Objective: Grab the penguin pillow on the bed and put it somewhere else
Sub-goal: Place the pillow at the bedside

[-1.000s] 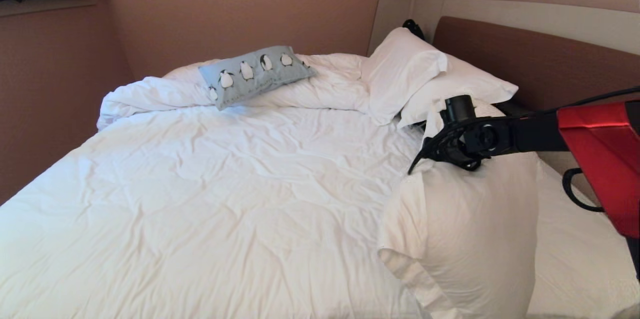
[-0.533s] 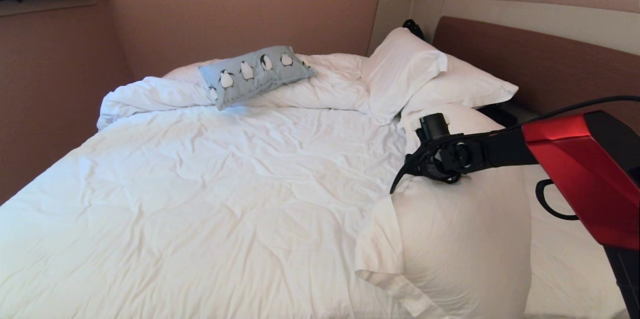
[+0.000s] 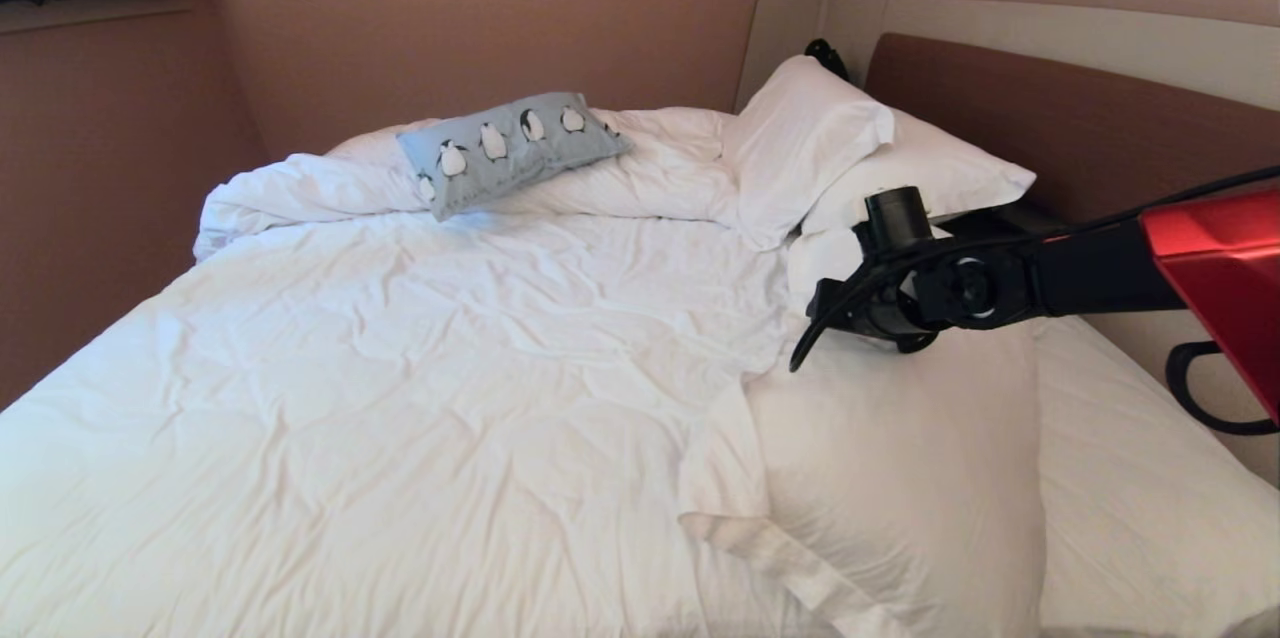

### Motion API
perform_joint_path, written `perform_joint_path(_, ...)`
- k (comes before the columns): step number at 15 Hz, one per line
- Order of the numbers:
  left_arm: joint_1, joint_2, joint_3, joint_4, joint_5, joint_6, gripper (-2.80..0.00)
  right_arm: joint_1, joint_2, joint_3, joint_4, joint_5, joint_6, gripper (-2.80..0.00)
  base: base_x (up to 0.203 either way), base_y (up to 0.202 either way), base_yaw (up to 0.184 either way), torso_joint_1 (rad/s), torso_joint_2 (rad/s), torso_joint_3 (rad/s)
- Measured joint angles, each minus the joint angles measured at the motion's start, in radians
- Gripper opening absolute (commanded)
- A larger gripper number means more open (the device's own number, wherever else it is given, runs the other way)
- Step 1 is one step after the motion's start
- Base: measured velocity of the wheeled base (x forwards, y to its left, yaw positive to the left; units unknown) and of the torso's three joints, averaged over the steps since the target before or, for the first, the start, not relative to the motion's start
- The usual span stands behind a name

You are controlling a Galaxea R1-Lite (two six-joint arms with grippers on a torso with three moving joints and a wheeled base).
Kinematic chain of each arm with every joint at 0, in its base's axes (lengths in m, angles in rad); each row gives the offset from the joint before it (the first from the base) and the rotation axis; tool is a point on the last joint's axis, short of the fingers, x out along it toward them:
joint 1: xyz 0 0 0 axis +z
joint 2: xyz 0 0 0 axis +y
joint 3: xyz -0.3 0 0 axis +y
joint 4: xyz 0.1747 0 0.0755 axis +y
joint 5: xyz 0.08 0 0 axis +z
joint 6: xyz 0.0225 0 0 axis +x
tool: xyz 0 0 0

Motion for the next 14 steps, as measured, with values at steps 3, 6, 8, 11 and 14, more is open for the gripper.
perform_joint_path(3, 0.000, 0.000, 0.000, 0.000, 0.000, 0.000, -2.80, 0.000, -0.054, 0.012, -0.010, 0.004, -0.002, 0.00, 0.000, 0.000, 0.000, 0.000, 0.00, 0.000)
perform_joint_path(6, 0.000, 0.000, 0.000, 0.000, 0.000, 0.000, -2.80, -0.042, -0.117, 0.007, -0.012, 0.010, -0.002, 0.00, 0.000, 0.000, 0.000, 0.000, 0.00, 0.000)
perform_joint_path(8, 0.000, 0.000, 0.000, 0.000, 0.000, 0.000, -2.80, -0.133, -0.146, -0.009, -0.013, 0.029, -0.003, 0.00, 0.000, 0.000, 0.000, 0.000, 0.00, 0.000)
perform_joint_path(11, 0.000, 0.000, 0.000, 0.000, 0.000, 0.000, -2.80, -0.292, -0.169, -0.013, -0.011, 0.090, -0.006, -2.80, 0.000, 0.000, 0.000, 0.000, 0.00, 0.000)
perform_joint_path(14, 0.000, 0.000, 0.000, 0.000, 0.000, 0.000, -2.80, -0.436, -0.205, 0.074, -0.009, 0.188, -0.004, -2.80, 0.000, 0.000, 0.000, 0.000, 0.00, 0.000)
